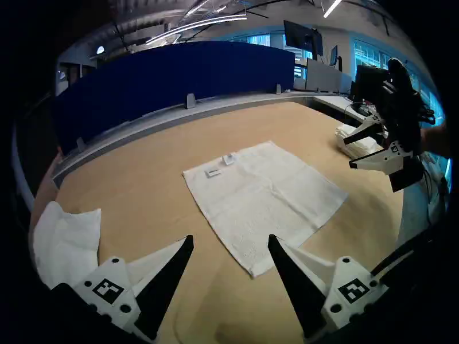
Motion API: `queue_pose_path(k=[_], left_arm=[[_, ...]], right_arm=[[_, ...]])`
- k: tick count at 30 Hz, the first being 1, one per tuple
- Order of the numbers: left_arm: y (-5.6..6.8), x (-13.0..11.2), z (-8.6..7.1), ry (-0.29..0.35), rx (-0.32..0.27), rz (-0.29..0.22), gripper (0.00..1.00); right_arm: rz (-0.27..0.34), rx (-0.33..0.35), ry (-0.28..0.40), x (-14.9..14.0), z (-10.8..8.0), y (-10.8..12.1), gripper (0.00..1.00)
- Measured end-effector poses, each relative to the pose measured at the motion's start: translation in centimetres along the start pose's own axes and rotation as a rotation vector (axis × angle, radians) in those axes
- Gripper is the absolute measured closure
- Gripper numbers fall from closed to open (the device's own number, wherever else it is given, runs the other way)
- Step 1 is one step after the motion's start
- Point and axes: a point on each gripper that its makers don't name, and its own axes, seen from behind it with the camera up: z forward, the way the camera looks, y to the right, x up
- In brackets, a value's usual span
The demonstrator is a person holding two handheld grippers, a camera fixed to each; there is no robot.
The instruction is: Fold towel
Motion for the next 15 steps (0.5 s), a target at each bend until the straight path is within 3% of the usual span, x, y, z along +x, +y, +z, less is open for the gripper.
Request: queue_pose_path(k=[8, 15], left_arm=[[1.4, -3.1, 1.4, -0.075, -0.050, 0.010, 0.03], [2.2, -4.5, 2.2, -0.110, -0.077, 0.016, 0.03]], right_arm=[[-0.007, 0.040, -0.071, -2.9, 1.1, -1.4, 0.00], [-0.002, 0.051, -0.105, -4.4, 1.2, -1.6, 0.00]])
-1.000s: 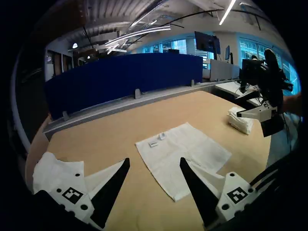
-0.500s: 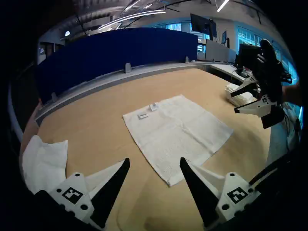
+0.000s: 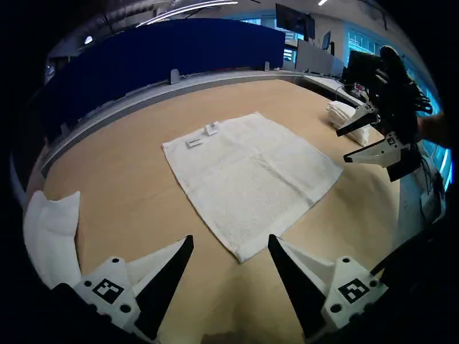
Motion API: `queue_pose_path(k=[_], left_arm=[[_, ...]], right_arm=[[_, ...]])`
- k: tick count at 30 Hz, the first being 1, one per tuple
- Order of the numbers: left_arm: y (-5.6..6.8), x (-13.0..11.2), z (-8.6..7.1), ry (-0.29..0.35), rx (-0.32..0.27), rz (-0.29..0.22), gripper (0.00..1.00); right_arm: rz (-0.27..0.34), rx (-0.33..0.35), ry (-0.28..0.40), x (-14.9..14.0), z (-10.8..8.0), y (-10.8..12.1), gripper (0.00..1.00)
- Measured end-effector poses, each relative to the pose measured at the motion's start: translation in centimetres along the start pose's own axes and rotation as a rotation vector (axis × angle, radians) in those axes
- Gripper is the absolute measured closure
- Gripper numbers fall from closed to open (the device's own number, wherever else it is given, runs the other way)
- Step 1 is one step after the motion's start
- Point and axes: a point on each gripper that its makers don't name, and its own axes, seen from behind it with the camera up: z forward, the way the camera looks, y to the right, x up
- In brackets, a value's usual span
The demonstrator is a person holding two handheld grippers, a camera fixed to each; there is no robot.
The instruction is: Fold towel
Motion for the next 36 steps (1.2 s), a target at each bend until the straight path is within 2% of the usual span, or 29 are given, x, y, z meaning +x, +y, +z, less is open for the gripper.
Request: queue_pose_path(k=[9, 26, 32, 36], left_arm=[[0.7, -1.4, 1.5, -0.042, -0.022, 0.004, 0.04], [1.5, -2.9, 2.3, -0.080, -0.029, -0.008, 0.03], [1.5, -2.9, 2.4, -0.088, -0.024, -0.016, 0.06], [1.3, -3.0, 2.4, -0.093, -0.017, -0.017, 0.13]], right_arm=[[0.002, 0.011, -0.048, -2.3, 0.6, -0.2, 0.05], [0.030, 0.033, -0.088, -4.3, 1.4, -0.8, 0.20], [0.036, 0.037, -0.094, -4.6, 1.6, -0.9, 0.24], [0.035, 0.042, -0.098, -4.8, 1.6, -1.2, 0.28]])
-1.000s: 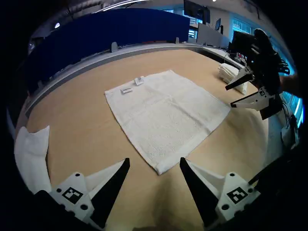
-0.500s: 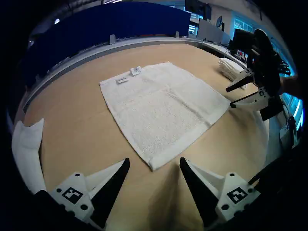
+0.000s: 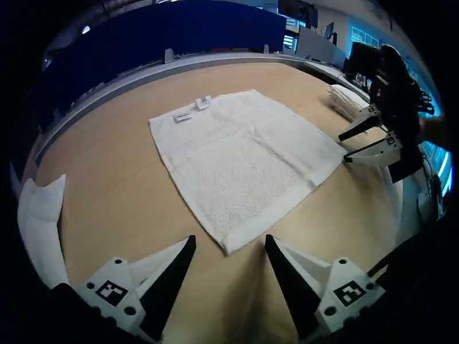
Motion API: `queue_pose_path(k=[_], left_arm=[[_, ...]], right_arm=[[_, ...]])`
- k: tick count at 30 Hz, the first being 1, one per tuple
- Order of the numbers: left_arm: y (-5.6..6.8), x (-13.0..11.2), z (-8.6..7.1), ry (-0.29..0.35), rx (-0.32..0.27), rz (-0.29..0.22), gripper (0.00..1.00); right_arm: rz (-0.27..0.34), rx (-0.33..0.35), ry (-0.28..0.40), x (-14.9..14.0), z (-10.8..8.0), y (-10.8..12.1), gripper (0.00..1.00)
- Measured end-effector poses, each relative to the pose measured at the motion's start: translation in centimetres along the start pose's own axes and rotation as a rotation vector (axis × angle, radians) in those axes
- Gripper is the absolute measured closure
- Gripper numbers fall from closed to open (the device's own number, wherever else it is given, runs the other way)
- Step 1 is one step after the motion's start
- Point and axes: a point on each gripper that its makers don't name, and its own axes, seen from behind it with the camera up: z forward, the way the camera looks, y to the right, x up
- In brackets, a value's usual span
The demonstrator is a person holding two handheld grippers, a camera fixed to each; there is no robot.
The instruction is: Fold towel
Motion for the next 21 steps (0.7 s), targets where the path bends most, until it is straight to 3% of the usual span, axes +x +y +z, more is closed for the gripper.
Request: queue_pose_path(k=[14, 21], left_arm=[[-0.16, -0.09, -0.01, -0.030, 0.033, 0.010, 0.34], [-0.26, -0.24, -0.30, -0.051, 0.036, -0.014, 0.48]], right_arm=[[0.022, 0.036, -0.011, -0.14, -0.12, -0.84, 0.49], [0.035, 0.036, -0.021, -0.19, -0.26, -0.86, 0.61]])
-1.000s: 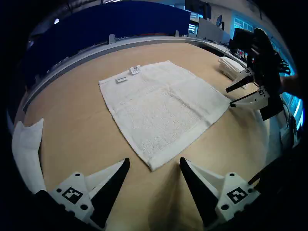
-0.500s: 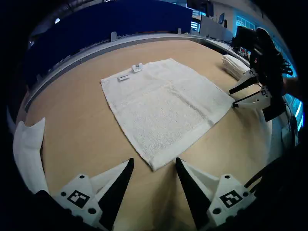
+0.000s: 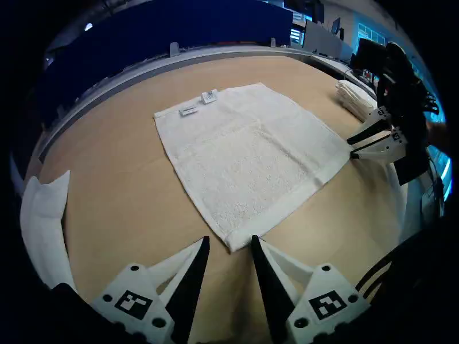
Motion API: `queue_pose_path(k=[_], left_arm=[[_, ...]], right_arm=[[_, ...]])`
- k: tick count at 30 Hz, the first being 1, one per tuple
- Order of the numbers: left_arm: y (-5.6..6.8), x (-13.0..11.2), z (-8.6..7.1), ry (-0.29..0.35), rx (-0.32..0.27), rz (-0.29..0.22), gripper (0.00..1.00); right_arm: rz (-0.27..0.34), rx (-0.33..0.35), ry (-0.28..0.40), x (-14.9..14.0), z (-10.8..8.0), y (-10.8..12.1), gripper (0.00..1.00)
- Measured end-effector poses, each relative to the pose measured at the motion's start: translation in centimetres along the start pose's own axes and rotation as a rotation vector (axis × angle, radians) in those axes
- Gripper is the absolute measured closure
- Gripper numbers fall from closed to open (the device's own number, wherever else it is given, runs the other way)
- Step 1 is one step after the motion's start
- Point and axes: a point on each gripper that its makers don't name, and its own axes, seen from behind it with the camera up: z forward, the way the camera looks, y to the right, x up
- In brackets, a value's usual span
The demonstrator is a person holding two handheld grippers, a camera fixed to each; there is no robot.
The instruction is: Fold towel
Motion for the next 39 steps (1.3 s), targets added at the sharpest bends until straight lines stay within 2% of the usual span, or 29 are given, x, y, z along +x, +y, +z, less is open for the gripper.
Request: queue_pose_path(k=[1, 4, 13, 15, 21, 33, 39], left_arm=[[0.0, 0.0, 0.0, -0.002, 0.000, 0.000, 0.49], [0.0, -0.1, 0.0, -0.006, 0.004, 0.003, 0.61], [0.2, -0.2, 0.2, -0.010, 0.011, 0.018, 0.82], [0.2, -0.1, 0.2, -0.009, 0.017, 0.021, 0.89], [0.7, 0.0, -0.1, 0.003, 0.011, 0.000, 0.92], [0.0, 1.7, -1.7, 0.049, 0.030, -0.047, 0.92], [-0.6, 3.2, -3.2, 0.082, 0.039, -0.086, 0.92]], right_arm=[[0.002, -0.001, -0.001, 0.0, 0.0, 0.0, 0.62], [0.008, -0.003, -0.004, 0.0, 0.0, 0.1, 0.68], [0.009, -0.003, -0.006, 0.0, 0.0, 0.1, 0.73], [0.005, -0.002, -0.007, 0.0, 0.0, 0.1, 0.75], [-0.007, -0.004, 0.001, 0.2, -0.1, 0.1, 0.82], [-0.009, 0.000, 0.053, 2.3, -1.4, 0.1, 0.84], [-0.009, -0.002, 0.106, 4.7, -2.8, 0.3, 0.84]])
